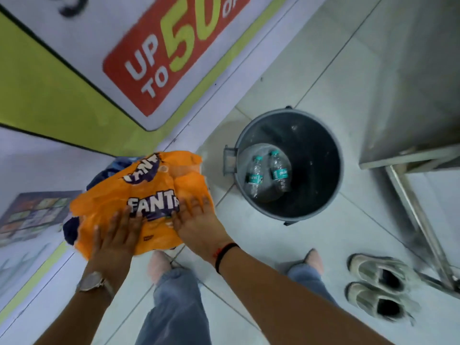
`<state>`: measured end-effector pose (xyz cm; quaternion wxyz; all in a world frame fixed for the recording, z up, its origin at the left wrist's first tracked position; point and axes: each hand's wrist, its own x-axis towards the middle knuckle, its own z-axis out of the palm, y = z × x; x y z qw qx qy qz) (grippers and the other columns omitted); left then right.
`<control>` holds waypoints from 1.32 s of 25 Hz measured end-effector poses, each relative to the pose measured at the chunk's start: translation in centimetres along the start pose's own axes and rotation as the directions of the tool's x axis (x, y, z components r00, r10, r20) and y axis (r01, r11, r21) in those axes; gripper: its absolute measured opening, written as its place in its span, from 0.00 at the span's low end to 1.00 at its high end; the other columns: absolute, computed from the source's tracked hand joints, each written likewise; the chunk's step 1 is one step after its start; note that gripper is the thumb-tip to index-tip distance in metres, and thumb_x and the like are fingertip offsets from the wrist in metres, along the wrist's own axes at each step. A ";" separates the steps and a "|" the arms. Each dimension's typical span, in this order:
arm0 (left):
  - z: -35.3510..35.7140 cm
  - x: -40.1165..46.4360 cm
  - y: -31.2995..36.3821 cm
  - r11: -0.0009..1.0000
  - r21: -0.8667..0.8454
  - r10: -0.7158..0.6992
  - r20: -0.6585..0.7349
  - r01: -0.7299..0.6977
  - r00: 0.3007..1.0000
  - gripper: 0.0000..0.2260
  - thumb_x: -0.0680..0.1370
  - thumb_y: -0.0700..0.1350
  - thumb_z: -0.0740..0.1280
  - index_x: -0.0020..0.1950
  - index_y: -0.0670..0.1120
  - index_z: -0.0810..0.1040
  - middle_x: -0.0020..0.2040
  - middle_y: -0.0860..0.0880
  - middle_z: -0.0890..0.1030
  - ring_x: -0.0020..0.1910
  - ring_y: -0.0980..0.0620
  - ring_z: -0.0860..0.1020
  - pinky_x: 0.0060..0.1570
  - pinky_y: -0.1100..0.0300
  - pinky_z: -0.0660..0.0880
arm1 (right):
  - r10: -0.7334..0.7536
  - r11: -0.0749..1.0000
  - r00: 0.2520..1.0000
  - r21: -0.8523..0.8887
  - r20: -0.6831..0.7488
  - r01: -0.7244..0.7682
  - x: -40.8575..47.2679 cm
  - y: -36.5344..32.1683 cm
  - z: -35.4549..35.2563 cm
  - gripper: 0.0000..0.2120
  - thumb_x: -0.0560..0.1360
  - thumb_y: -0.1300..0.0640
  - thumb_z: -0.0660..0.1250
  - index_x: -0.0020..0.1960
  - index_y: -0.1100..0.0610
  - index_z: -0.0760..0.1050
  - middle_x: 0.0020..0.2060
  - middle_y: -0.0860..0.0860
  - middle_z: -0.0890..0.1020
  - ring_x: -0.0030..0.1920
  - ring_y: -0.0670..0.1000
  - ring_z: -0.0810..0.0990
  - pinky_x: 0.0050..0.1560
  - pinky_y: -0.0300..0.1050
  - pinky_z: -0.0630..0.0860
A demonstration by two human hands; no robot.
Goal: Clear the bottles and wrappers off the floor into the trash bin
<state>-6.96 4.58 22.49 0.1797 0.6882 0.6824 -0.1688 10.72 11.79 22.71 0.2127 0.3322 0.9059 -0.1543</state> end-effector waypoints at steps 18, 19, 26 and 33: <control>0.8 19.5 25.1 0.950 0.112 0.251 0.287 -0.293 0.924 0.35 0.77 0.57 0.57 0.73 0.52 0.38 0.76 0.45 0.36 0.74 0.41 0.35 0.69 0.37 0.35 | 0.439 0.821 0.851 0.256 0.288 -0.510 -7.5 23.7 10.1 0.25 0.79 0.57 0.56 0.74 0.50 0.53 0.76 0.55 0.54 0.74 0.59 0.55 0.74 0.58 0.55; 2.2 20.6 25.7 0.952 0.103 0.238 0.350 -0.289 0.906 0.38 0.75 0.61 0.58 0.73 0.52 0.37 0.76 0.45 0.35 0.73 0.41 0.34 0.69 0.38 0.35 | 0.433 0.823 0.836 0.231 0.338 -0.520 -6.2 24.3 11.4 0.25 0.79 0.56 0.57 0.74 0.50 0.54 0.75 0.55 0.54 0.74 0.60 0.55 0.73 0.60 0.56; 8.4 25.1 27.1 0.987 0.012 0.131 0.496 -0.158 0.858 0.35 0.77 0.64 0.51 0.73 0.49 0.37 0.75 0.46 0.34 0.74 0.43 0.35 0.71 0.44 0.34 | 0.211 0.911 0.876 0.238 0.434 -0.337 -2.7 25.5 14.2 0.30 0.79 0.51 0.58 0.75 0.55 0.49 0.76 0.53 0.51 0.75 0.58 0.48 0.68 0.47 0.39; 1.2 21.3 28.4 0.967 -0.073 0.252 0.089 -0.246 0.964 0.29 0.80 0.50 0.52 0.74 0.47 0.38 0.76 0.44 0.39 0.75 0.46 0.38 0.73 0.50 0.37 | 0.483 0.779 0.795 0.234 0.368 -0.582 -4.4 24.3 11.0 0.30 0.80 0.46 0.47 0.75 0.58 0.40 0.77 0.55 0.44 0.76 0.55 0.41 0.74 0.57 0.38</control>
